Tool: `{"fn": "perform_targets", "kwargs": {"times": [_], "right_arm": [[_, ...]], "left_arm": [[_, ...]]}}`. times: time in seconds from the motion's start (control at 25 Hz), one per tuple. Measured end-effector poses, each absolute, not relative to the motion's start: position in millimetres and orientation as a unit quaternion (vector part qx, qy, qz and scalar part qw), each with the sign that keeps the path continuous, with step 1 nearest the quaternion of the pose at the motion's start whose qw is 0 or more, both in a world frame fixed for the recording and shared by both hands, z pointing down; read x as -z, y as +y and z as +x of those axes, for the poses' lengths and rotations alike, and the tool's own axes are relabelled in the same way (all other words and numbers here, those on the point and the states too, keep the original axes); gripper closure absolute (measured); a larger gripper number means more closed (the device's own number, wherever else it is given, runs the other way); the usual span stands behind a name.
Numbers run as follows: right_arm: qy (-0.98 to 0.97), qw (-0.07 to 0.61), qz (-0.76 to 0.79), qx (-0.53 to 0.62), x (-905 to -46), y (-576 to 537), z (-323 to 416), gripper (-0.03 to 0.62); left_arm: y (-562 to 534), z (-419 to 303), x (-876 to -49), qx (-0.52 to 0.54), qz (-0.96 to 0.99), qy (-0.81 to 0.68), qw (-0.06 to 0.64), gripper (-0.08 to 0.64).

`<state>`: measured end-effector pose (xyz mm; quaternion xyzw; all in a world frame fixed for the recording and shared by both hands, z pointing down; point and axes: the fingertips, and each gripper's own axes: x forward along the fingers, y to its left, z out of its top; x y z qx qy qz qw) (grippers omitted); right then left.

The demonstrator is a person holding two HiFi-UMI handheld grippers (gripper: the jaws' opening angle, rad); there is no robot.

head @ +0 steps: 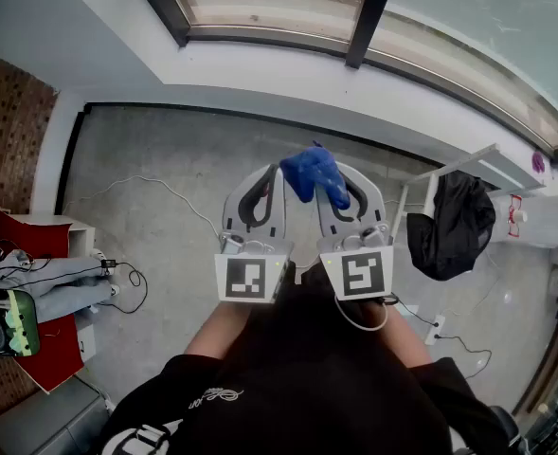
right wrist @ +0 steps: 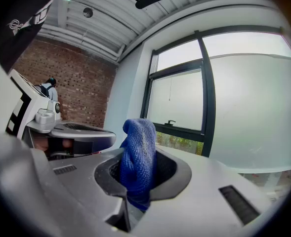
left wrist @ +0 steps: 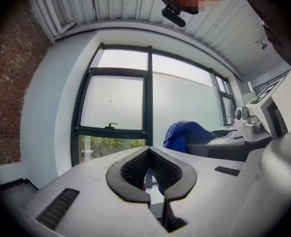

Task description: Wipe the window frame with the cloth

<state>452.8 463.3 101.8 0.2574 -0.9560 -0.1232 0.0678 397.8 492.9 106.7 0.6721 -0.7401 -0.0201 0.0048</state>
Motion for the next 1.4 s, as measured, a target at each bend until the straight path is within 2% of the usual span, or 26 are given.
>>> {"fn": "perform_targets", "kwargs": {"times": [0.44,0.6,0.92,1.4], "right_arm": [[-0.944,0.097,0.271,0.16,-108,465,413,0.555],[-0.95,0.056,0.277,0.136,-98,471,390,0.555],[-0.951,0.071,0.274,0.121,-107,470,359,0.555],[-0.946,0.12,0.267,0.143,-143,367,322,0.555]], "left_arm": [[503,353,-114,0.024,0.671,-0.741,0.007,0.555],[510,328,-117,0.027,0.67,-0.742,0.012,0.555],[508,290,-128,0.013,0.684,-0.729,0.012,0.555],[417,255,-169,-0.046,0.685,-0.725,0.052,0.555]]}}
